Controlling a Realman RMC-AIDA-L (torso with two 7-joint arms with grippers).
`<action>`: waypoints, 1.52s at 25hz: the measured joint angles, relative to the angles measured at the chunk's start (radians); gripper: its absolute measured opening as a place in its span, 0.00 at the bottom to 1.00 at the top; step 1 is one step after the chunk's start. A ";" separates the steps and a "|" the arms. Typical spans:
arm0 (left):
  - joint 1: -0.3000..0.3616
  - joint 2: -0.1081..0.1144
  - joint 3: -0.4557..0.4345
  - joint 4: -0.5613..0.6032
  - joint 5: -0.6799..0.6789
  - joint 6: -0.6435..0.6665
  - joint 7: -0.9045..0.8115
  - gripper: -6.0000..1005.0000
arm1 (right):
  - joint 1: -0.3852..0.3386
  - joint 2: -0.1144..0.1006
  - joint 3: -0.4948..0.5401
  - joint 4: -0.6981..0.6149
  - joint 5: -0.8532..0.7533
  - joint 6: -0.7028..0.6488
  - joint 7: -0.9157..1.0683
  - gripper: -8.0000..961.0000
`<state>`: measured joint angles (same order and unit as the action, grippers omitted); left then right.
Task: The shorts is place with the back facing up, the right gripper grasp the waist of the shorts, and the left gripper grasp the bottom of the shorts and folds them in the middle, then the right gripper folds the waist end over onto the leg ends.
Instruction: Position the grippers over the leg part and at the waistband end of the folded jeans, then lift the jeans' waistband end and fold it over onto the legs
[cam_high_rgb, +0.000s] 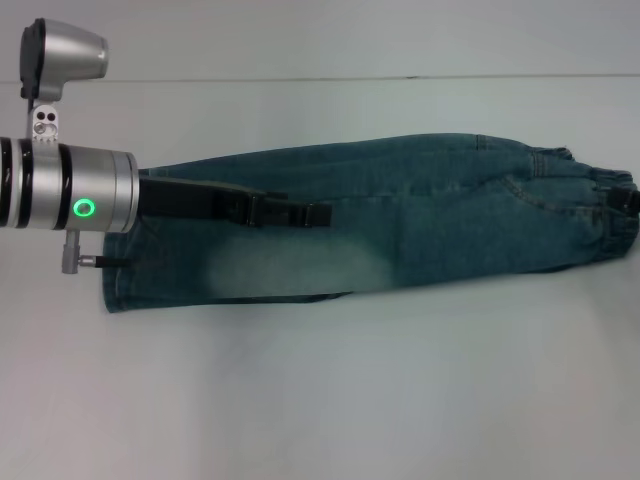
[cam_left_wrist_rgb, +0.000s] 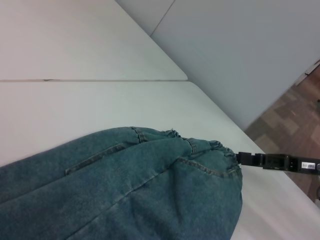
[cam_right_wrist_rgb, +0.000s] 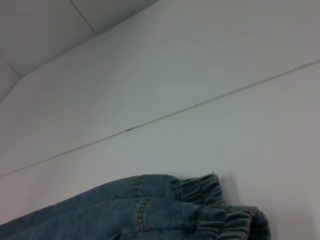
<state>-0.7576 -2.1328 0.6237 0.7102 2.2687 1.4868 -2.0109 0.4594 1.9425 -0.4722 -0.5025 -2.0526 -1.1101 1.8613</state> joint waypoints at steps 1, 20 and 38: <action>0.000 0.001 0.000 0.000 0.000 0.000 0.000 0.93 | 0.001 0.001 -0.002 0.004 0.000 0.002 -0.001 0.96; 0.004 0.003 0.000 0.000 0.000 0.003 -0.002 0.93 | -0.005 0.010 -0.020 0.029 0.000 0.030 -0.007 0.95; 0.006 0.005 -0.001 0.000 0.000 0.009 -0.012 0.93 | 0.018 0.010 -0.025 0.055 0.000 0.068 -0.013 0.95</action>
<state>-0.7517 -2.1280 0.6226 0.7102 2.2688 1.4956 -2.0224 0.4773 1.9527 -0.4973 -0.4475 -2.0524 -1.0418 1.8483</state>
